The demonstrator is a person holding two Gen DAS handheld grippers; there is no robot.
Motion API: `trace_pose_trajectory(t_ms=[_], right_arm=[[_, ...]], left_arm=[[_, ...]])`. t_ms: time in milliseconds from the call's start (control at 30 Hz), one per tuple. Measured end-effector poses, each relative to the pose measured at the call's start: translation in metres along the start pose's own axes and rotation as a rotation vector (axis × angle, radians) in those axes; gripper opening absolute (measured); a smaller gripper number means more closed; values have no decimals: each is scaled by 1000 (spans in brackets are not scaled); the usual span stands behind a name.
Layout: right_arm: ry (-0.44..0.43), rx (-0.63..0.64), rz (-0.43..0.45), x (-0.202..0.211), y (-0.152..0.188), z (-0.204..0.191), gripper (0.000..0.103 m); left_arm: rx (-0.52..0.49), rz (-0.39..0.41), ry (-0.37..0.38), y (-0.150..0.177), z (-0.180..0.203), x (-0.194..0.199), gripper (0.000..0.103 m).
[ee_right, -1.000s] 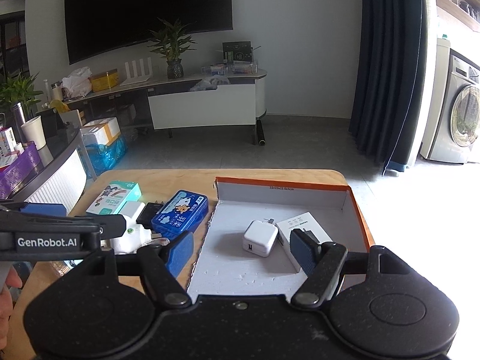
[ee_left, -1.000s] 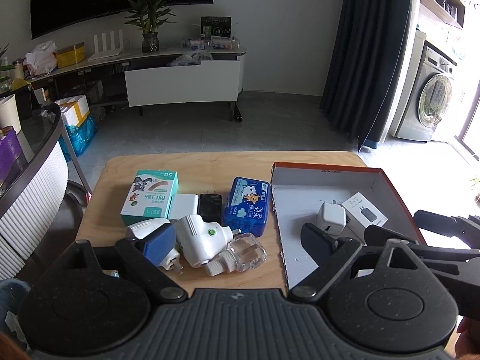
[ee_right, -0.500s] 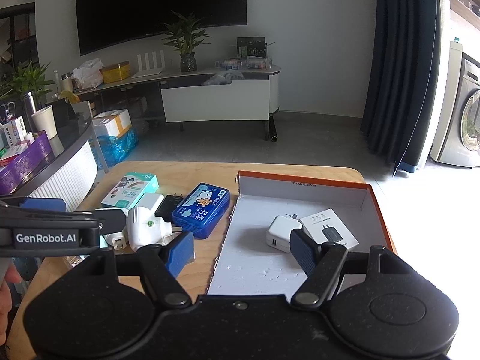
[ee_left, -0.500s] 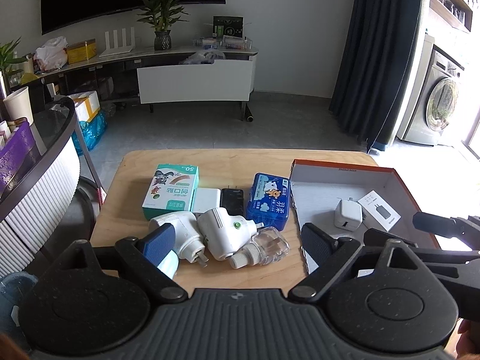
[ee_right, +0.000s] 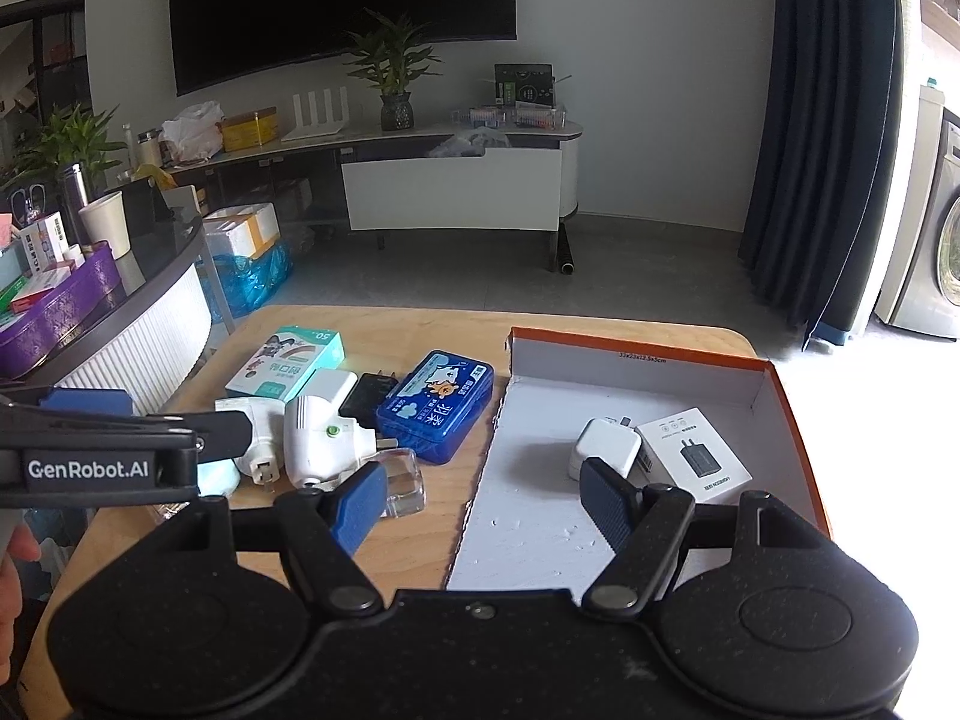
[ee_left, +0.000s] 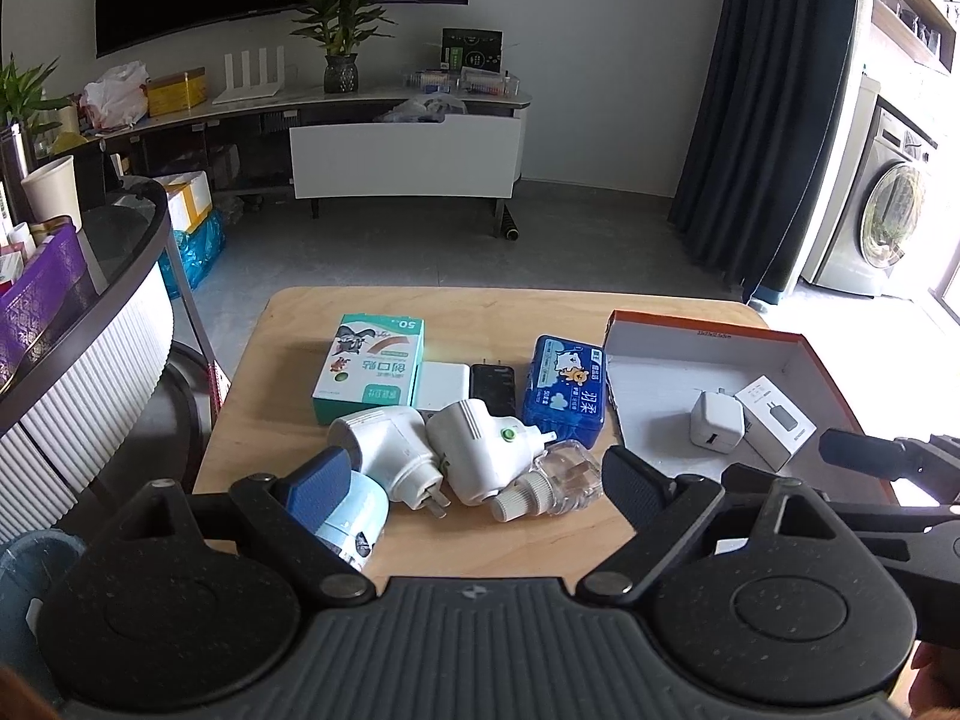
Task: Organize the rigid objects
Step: 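Withdraw both tools from the tray back toward the table items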
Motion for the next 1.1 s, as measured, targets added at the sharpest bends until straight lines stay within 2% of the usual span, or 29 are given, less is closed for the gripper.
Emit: trace_pose_trajectory(t_ms=[533,933,1100], right_arm=[[-37,29,-36,-9,15,-22,85],[-64,5,-60,-13,29,-23,85],[-70,2,-67,-14,34,-23,85]], left_arm=[[40,-31,2,22,-24,-1,93],[94,-76,-43,54,-68,-14,93],[36,-65,-54,55,-74,-29,95]])
Point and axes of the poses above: each gripper's, at about its wrist camera, not at the fingertips, and x roughly against the way its jaws point, z to its right, y to its underside, the point moved 10 cm from there along -x, roughly the way its jaws point, and after that the axes turned 2 degrees about -x, right-handed, at the moved point
